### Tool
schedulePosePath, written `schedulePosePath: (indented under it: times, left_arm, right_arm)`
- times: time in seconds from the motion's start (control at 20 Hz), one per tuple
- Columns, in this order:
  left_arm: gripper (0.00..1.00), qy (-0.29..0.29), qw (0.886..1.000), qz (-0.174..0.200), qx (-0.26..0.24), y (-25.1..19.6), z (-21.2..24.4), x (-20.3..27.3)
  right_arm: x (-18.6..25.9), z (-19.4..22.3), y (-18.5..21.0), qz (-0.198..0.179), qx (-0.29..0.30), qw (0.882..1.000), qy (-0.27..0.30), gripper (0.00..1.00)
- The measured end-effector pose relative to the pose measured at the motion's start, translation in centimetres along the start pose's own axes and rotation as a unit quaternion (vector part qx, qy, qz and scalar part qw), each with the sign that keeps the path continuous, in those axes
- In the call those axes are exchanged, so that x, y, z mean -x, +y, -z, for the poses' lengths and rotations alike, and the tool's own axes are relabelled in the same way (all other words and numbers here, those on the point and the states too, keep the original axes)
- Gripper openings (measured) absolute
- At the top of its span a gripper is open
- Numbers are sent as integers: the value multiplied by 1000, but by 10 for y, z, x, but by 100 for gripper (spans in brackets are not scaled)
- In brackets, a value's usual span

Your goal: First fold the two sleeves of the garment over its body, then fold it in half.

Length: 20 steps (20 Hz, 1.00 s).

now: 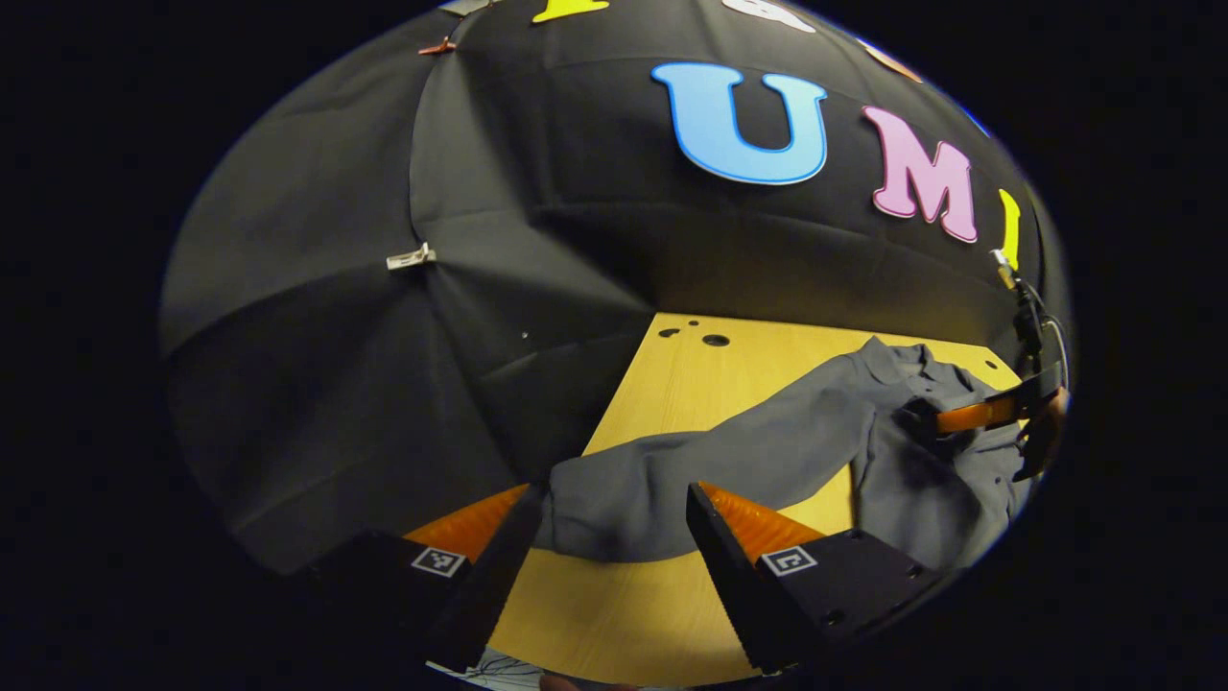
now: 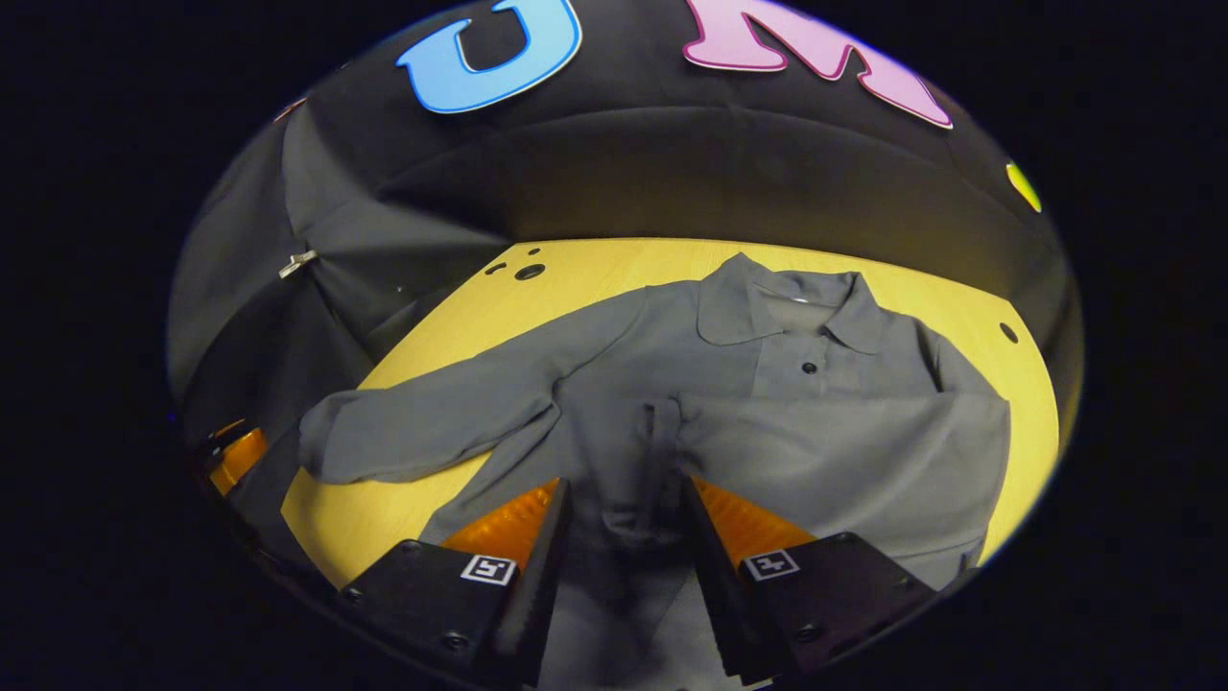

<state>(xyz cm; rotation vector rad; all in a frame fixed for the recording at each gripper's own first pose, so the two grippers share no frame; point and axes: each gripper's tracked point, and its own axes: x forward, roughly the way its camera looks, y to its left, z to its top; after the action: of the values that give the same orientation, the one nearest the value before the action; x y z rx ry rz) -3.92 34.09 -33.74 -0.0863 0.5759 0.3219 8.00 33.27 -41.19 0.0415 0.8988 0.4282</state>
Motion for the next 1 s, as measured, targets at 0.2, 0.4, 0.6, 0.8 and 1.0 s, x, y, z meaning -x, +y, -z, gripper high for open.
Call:
schedulePosePath:
  times: [0.2,0.4,0.6,0.8,1.0]
  left_arm:
    - [96,25,999,-19,13,17,21,-30]
    - [96,51,998,-24,2,22,42,-56]
    - [96,79,997,-12,12,18,56,-75]
    - [96,105,994,-11,4,22,69,-88]
    - [90,96,995,0,7,16,71,-95]
  right_arm:
    - [34,4,-15,15,-2,1000,0,77]
    - [55,11,-37,37,-2,999,5,77]
    - [74,13,-52,51,-5,999,4,77]
    - [90,21,-62,51,9,999,12,77]
    - [107,33,-75,61,-2,998,14,77]
